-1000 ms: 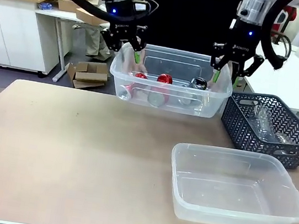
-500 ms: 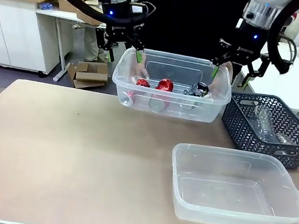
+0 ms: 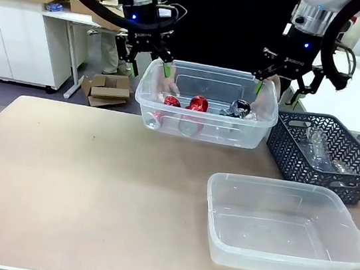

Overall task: Sort the waste into each basket.
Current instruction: Release the Organizing box you were holding.

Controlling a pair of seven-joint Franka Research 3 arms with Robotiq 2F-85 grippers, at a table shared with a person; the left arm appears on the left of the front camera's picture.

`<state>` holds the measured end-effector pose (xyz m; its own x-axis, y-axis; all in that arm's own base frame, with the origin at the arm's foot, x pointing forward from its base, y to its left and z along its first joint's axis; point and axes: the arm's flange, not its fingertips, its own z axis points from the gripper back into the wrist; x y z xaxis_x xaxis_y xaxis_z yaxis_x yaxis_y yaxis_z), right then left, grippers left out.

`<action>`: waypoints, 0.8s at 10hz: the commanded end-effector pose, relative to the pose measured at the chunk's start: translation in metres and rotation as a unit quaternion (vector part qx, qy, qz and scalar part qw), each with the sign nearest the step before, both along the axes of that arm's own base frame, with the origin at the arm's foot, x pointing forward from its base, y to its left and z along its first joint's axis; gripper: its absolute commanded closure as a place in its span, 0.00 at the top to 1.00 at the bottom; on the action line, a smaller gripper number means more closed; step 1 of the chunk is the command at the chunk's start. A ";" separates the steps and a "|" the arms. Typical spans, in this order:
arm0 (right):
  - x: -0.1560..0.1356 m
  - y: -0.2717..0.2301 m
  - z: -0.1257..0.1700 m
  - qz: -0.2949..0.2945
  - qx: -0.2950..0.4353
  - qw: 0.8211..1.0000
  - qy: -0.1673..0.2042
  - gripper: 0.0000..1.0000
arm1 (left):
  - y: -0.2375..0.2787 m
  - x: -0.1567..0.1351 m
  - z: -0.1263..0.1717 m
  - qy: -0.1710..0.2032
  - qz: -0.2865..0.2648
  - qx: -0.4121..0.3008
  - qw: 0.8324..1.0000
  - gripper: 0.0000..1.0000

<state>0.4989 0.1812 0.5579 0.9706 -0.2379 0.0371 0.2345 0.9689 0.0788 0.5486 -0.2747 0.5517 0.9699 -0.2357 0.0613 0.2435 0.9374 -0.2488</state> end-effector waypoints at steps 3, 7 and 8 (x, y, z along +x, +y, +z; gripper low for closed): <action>-0.051 -0.012 0.059 0.052 0.044 0.997 -0.029 1.00 | 0.033 -0.068 0.059 -0.052 -0.060 -0.070 0.994 0.95; -0.145 -0.067 0.080 0.035 0.199 0.979 -0.028 1.00 | 0.076 -0.151 0.068 -0.048 -0.180 -0.151 0.971 0.95; -0.126 -0.031 0.111 0.054 0.111 0.990 -0.061 1.00 | 0.042 -0.136 0.103 -0.072 -0.111 -0.062 0.989 0.95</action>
